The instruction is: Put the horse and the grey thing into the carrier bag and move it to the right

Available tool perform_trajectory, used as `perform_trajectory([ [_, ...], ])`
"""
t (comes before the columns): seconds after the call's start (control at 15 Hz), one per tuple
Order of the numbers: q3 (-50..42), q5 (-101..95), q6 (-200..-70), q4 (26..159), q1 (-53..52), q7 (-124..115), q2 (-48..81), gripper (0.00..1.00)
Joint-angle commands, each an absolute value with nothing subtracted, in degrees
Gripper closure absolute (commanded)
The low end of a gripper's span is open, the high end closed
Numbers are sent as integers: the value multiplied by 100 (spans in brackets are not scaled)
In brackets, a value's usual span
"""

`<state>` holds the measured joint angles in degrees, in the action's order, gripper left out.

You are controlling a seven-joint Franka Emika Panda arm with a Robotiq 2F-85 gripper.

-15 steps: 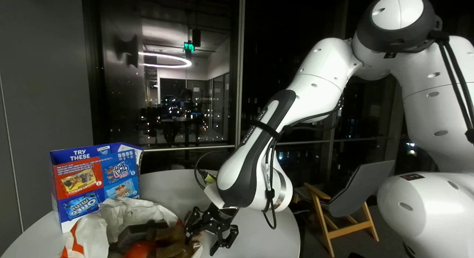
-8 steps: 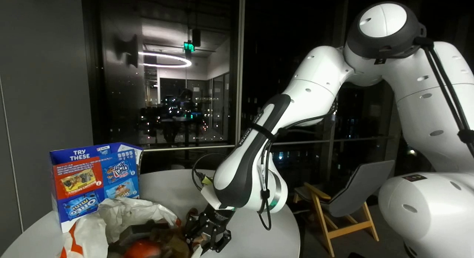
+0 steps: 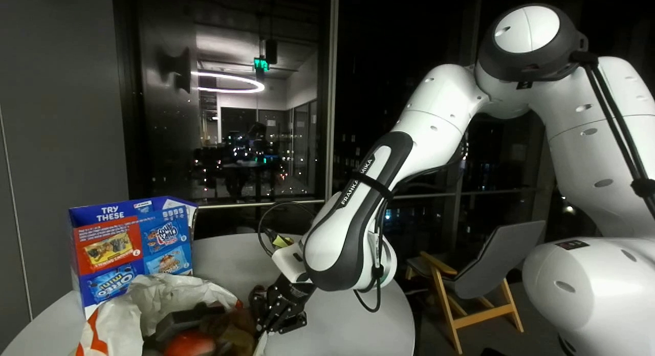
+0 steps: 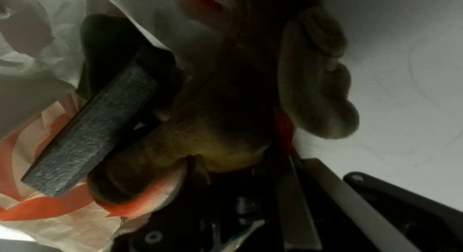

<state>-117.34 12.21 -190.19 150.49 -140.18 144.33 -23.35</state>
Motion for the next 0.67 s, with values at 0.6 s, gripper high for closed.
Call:
perform_trajectory([
  [0.6,-11088,933,-21378,15027,-14025,14753,-2037,95],
])
